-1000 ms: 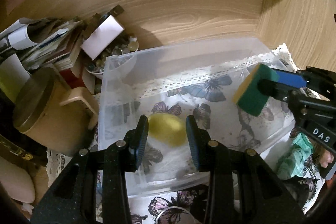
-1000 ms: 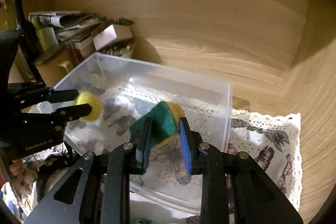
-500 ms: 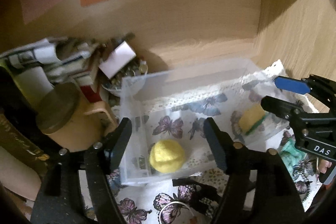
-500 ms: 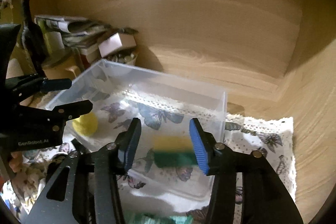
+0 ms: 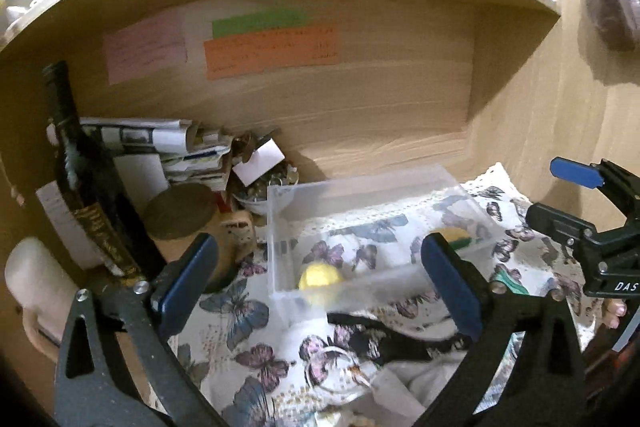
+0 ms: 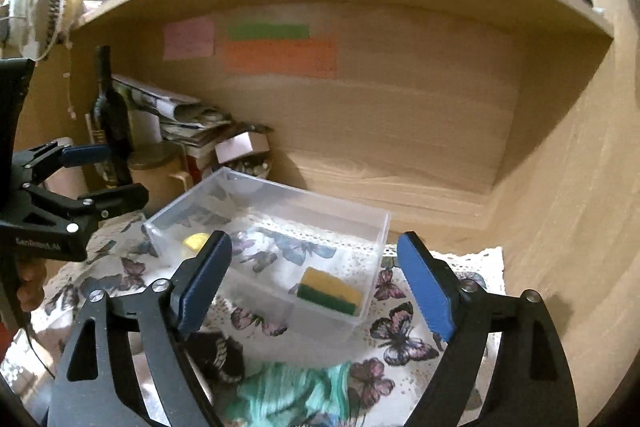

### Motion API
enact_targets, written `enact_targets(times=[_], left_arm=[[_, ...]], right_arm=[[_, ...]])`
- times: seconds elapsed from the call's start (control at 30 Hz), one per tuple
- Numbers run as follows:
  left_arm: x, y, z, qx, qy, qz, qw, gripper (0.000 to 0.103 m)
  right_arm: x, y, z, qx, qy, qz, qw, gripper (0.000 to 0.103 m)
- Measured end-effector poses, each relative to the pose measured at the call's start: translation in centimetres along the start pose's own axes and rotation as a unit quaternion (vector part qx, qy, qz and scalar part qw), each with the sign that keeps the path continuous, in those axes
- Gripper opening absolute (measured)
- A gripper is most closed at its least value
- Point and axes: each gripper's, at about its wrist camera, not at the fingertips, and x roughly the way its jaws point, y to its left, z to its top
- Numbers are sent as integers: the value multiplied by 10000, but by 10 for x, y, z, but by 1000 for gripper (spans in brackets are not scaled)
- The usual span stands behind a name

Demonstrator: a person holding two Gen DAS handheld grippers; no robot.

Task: Organize soft objects
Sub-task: 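Grasp the white sock with the right gripper while the left gripper grasps the floral scrunchie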

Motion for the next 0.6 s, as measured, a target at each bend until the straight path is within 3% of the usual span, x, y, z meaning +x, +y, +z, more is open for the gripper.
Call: enact_targets(times=[0.3, 0.6], left_arm=[[-7, 2, -52, 32, 555, 23, 9985, 103], [-1, 15, -117, -261, 1290, -111, 9912, 103]], right_arm=[[-19, 10, -30, 32, 87, 173, 9998, 84], [-18, 45, -70, 89, 459, 748, 9961, 83]])
